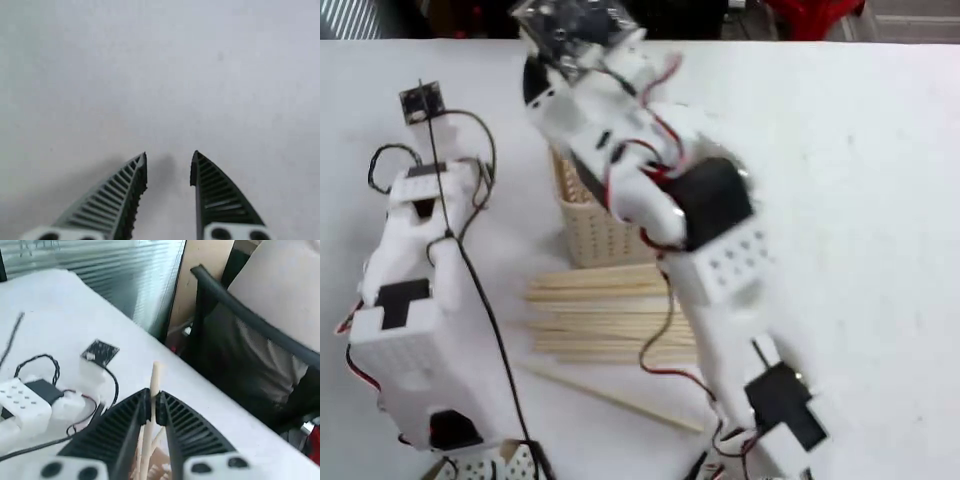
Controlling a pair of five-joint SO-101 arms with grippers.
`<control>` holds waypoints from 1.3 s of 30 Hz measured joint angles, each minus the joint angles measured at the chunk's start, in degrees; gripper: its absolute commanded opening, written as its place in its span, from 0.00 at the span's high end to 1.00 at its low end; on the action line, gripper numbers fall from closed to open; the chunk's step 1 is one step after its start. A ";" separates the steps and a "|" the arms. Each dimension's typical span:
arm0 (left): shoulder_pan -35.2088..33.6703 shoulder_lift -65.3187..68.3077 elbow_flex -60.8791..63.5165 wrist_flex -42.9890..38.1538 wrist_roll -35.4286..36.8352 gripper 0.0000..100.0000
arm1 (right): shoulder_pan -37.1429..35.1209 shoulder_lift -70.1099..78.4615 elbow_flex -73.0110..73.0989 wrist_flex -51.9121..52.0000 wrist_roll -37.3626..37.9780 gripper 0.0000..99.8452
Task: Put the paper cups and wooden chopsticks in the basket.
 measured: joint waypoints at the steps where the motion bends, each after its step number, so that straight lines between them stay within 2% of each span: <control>1: 0.00 0.00 0.00 0.00 0.00 0.84 | 0.00 0.62 0.97 0.26 -0.62 0.94; 5: 0.00 0.00 0.00 0.00 0.00 0.84 | 0.53 1.32 2.11 1.93 -1.23 0.83; 13: 0.00 0.00 0.00 0.00 0.00 0.84 | 2.73 -0.18 2.11 13.19 -0.53 0.93; 17: 0.00 0.00 0.00 0.00 0.00 0.84 | 1.32 -2.29 2.99 25.32 3.87 0.95; 20: 0.00 0.00 0.00 0.00 0.00 0.84 | -0.26 -4.75 12.57 27.08 10.02 0.95; 24: 0.00 0.00 0.00 0.00 0.00 0.84 | -2.11 -7.91 34.81 20.31 15.03 0.94; 31: 0.00 0.00 0.00 0.00 0.00 0.84 | -7.12 -15.91 74.64 -4.13 18.90 0.94; 35: 0.00 0.00 0.00 0.00 -0.18 0.84 | -11.16 -19.60 86.59 -8.97 24.70 0.94; 39: 0.00 0.00 0.00 0.00 -0.35 0.84 | -16.09 -22.86 91.16 -9.67 28.22 0.91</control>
